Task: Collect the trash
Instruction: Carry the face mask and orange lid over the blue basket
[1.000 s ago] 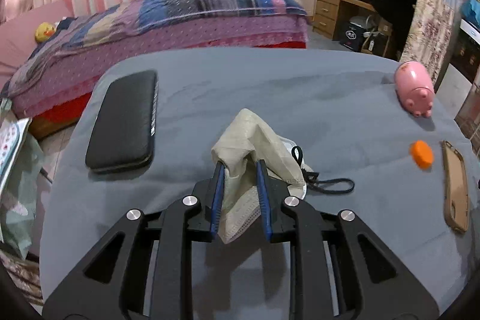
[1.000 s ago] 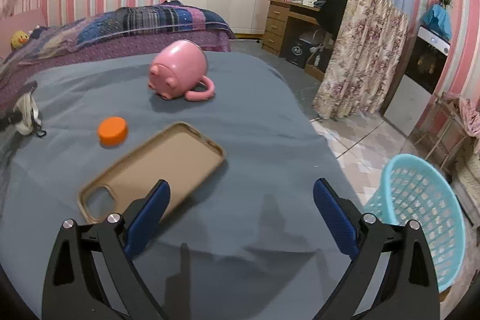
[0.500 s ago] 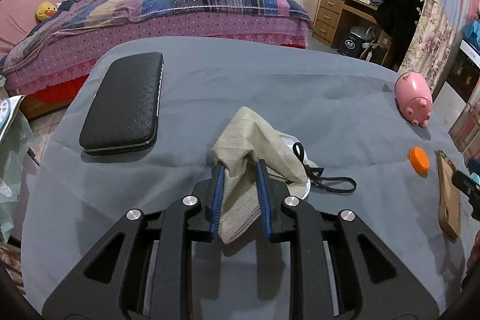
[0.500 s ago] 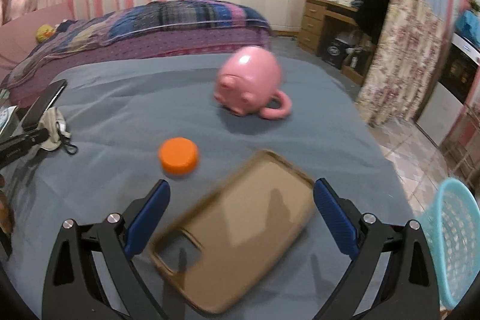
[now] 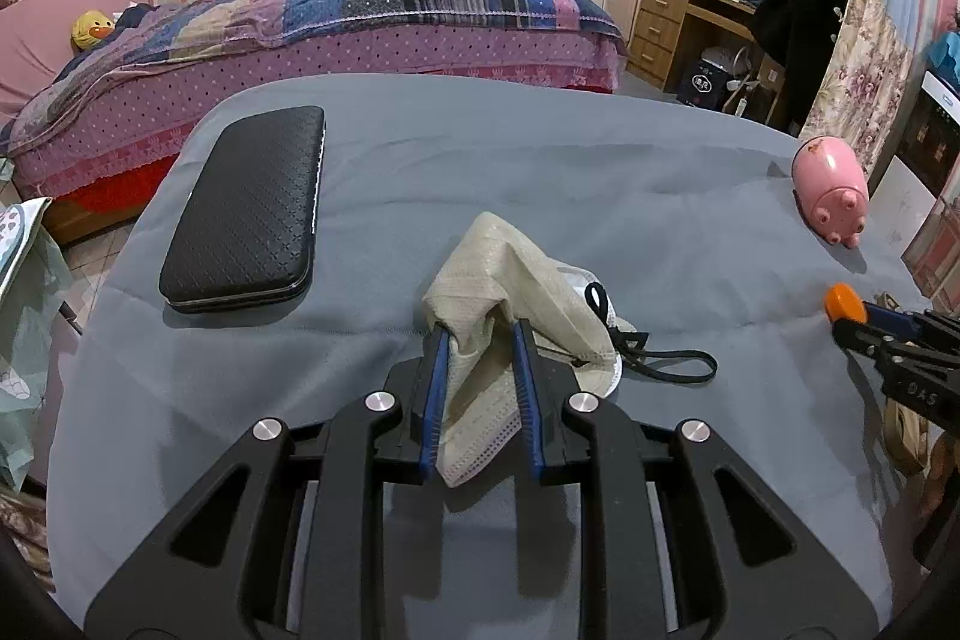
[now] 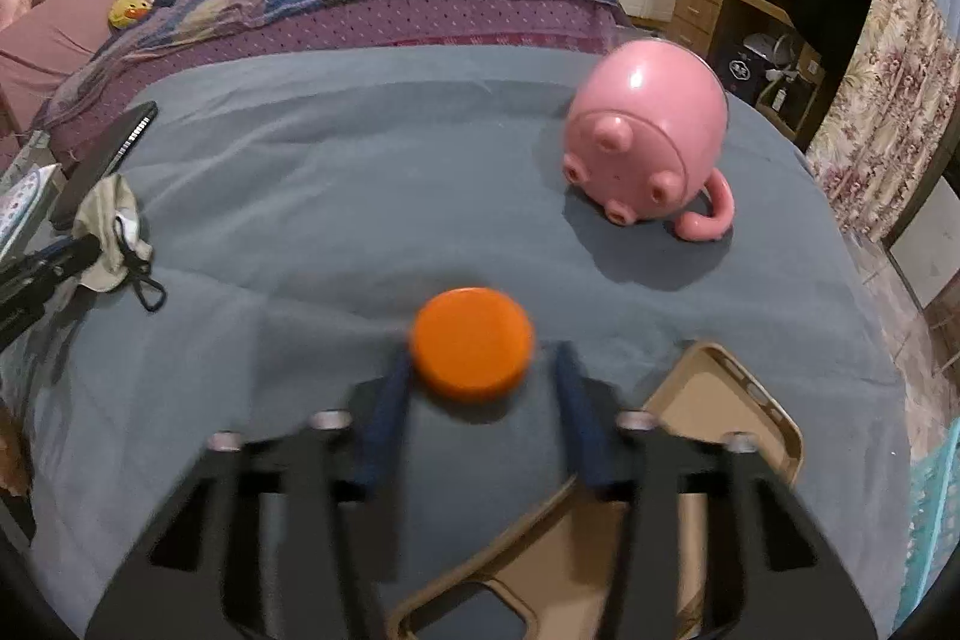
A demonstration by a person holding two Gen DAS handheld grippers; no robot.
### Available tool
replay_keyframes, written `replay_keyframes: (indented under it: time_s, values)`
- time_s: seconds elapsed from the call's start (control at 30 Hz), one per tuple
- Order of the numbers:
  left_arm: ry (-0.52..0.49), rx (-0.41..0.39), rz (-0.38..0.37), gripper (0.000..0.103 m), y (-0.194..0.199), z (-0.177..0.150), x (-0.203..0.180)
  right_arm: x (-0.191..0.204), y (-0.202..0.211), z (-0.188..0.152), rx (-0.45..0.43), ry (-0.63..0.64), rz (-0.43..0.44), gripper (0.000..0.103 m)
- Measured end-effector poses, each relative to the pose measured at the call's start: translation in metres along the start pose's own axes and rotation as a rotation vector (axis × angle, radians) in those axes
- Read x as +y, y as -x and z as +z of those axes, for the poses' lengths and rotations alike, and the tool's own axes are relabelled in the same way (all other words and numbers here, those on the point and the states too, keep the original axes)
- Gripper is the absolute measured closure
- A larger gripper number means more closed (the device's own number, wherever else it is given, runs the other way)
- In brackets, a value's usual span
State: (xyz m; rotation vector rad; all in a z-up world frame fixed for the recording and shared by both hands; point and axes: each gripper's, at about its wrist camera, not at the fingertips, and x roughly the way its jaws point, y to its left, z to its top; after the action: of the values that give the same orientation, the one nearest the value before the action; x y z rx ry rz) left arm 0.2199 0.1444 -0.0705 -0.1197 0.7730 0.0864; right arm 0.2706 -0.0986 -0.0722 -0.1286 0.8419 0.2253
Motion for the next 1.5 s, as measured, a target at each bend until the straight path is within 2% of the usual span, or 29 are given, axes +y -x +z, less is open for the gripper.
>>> replay_keyframes:
  time_s: [0.13, 0.23, 0.33, 0.53, 0.73, 0.87, 1.13, 1.2, 1.27, 1.33, 1.5]
  values:
    - [-0.017, -0.003, 0.019, 0.083, 0.001, 0.001, -0.003, -0.005, 0.023, -0.006, -0.074, 0.01, -0.019, 0.064]
    - [-0.037, -0.013, 0.044, 0.083, 0.008, 0.004, -0.013, -0.025, 0.052, -0.017, -0.111, -0.016, -0.055, 0.064]
    - [-0.033, -0.035, 0.014, 0.091, 0.023, 0.009, -0.025, -0.051, 0.08, -0.032, -0.133, -0.066, -0.103, 0.064]
    - [-0.094, -0.095, -0.028, 0.091, 0.049, 0.016, -0.076, -0.106, 0.121, -0.07, -0.155, -0.174, -0.207, 0.064]
    - [-0.134, -0.076, -0.049, 0.092, 0.054, 0.007, -0.113, -0.159, 0.135, -0.093, -0.152, -0.26, -0.253, 0.064]
    - [-0.13, -0.052, -0.033, 0.092, 0.055, 0.001, -0.11, -0.176, 0.138, -0.098, -0.148, -0.268, -0.256, 0.064]
    - [-0.08, -0.005, 0.002, 0.091, 0.056, -0.011, -0.073, -0.182, 0.138, -0.101, -0.142, -0.246, -0.234, 0.064]
    - [-0.067, 0.0, 0.016, 0.083, 0.055, -0.015, -0.063, -0.178, 0.135, -0.1, -0.137, -0.236, -0.232, 0.064]
    - [-0.061, 0.004, 0.031, 0.055, 0.053, -0.018, -0.054, -0.175, 0.133, -0.099, -0.131, -0.222, -0.234, 0.064]
    - [-0.065, 0.027, 0.037, 0.04, 0.046, -0.021, -0.05, -0.173, 0.132, -0.099, -0.126, -0.21, -0.237, 0.064]
    - [-0.082, 0.08, 0.029, 0.036, 0.027, -0.026, -0.055, -0.172, 0.131, -0.1, -0.124, -0.209, -0.241, 0.064]
